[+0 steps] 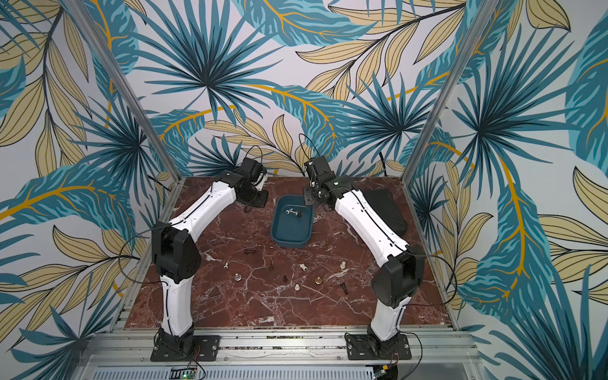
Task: Put the chess pieces into the storage box
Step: Place the chess piece in the storage box.
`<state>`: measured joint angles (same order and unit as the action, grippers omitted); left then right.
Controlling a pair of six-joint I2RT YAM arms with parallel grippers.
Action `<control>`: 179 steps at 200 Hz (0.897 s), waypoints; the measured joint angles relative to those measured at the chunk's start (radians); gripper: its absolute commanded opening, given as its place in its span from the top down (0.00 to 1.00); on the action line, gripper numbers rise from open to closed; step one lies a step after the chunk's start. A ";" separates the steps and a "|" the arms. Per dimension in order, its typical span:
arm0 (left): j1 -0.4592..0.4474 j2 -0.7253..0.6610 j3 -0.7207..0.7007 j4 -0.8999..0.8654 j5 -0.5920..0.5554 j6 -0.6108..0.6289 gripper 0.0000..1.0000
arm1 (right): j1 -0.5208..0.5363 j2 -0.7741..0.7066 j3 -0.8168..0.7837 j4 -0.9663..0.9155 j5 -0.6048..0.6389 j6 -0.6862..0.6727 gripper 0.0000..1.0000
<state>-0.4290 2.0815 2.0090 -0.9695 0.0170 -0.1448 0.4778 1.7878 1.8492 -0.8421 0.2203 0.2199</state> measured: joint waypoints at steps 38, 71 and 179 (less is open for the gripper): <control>-0.074 0.095 0.072 -0.016 0.090 -0.001 0.99 | 0.000 0.000 -0.011 0.000 0.013 0.000 0.51; -0.088 0.186 0.097 -0.039 0.137 -0.002 0.98 | 0.000 -0.009 -0.036 0.000 0.027 -0.004 0.52; -0.095 0.297 0.139 -0.106 0.127 0.000 0.76 | -0.002 -0.010 -0.050 0.008 0.025 -0.003 0.52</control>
<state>-0.5243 2.3787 2.1483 -1.0752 0.1440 -0.1452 0.4763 1.7782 1.7996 -0.8341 0.2455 0.2169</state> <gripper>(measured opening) 0.190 0.485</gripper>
